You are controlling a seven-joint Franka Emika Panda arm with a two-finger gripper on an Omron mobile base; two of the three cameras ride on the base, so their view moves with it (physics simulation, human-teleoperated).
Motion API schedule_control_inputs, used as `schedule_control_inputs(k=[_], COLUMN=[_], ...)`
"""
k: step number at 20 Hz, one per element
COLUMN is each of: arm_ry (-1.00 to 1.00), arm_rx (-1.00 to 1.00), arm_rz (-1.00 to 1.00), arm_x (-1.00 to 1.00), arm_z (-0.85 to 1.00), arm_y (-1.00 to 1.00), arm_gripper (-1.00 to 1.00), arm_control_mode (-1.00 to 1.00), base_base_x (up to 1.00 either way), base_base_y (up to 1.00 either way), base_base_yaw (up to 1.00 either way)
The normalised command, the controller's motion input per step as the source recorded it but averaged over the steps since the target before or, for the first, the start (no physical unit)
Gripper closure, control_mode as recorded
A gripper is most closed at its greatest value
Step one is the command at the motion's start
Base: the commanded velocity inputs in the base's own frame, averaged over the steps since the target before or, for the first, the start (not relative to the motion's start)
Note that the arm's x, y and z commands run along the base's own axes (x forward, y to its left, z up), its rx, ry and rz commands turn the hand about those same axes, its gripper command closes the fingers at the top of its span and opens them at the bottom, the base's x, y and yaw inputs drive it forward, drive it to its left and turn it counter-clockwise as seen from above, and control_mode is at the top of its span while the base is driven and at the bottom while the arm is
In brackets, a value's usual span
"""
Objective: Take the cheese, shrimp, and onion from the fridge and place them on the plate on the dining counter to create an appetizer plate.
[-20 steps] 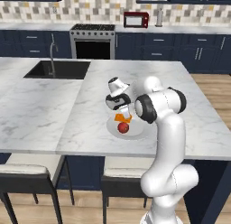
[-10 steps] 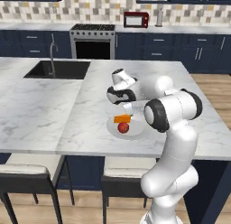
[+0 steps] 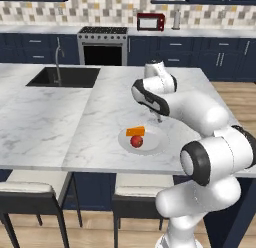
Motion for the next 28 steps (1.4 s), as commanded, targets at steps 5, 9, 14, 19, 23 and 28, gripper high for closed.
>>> schedule_control_inputs(k=[5,9,14,19,23,28], arm_ry=[0.0,0.0,0.0,0.0,-0.01,0.0], arm_rx=[-0.01,-0.01,-0.03,-0.08,-0.03,0.0], arm_rz=[0.62,0.72,0.71,0.56,0.16,0.0], arm_x=[-0.97,-0.88,-0.78,-0.69,-0.23,0.0], arm_z=[0.55,0.33,0.22,0.04,0.0,0.0], arm_y=[-0.23,-0.21,-0.13,-0.19,-0.17,0.0], arm_gripper=[-1.0,-1.0,-1.0,-1.0,-1.0,-1.0], arm_control_mode=[-1.0,-1.0,-1.0,-1.0,1.0,1.0], base_base_x=[0.0,0.0,0.0,0.0,-0.11,-0.59], base_base_y=[0.0,0.0,0.0,0.0,-0.02,-0.65], base_base_yaw=[0.0,0.0,0.0,0.0,0.0,-0.08])
